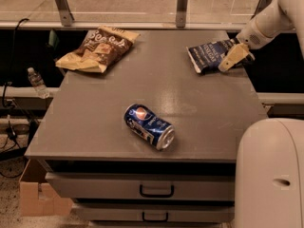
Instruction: Move blue chip bag near brown chip bag
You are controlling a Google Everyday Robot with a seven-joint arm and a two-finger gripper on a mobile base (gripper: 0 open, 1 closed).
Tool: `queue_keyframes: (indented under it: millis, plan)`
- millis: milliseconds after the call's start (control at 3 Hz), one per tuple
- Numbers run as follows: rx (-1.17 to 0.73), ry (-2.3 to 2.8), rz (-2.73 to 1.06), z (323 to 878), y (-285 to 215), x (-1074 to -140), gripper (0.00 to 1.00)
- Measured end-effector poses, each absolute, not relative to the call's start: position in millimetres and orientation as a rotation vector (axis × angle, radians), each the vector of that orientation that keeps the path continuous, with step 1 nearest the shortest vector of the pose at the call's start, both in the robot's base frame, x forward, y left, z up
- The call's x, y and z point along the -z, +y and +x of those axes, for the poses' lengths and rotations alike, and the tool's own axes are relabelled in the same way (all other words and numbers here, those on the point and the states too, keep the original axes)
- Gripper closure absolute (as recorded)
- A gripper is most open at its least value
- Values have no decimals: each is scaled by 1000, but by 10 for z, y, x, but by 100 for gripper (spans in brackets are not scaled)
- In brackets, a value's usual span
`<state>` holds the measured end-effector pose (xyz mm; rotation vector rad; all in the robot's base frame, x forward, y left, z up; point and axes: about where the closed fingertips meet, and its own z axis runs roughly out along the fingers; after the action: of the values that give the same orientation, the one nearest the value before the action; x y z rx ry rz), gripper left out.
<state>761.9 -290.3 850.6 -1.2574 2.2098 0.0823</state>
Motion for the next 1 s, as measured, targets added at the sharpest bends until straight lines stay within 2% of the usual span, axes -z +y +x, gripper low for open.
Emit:
queue_keyframes:
  millis: [333,1000]
  plan:
    - [-109,2196,-1266,7584,-2893,-8554,46]
    - [-215,2062,-1400,7301,-2427,-8990,94]
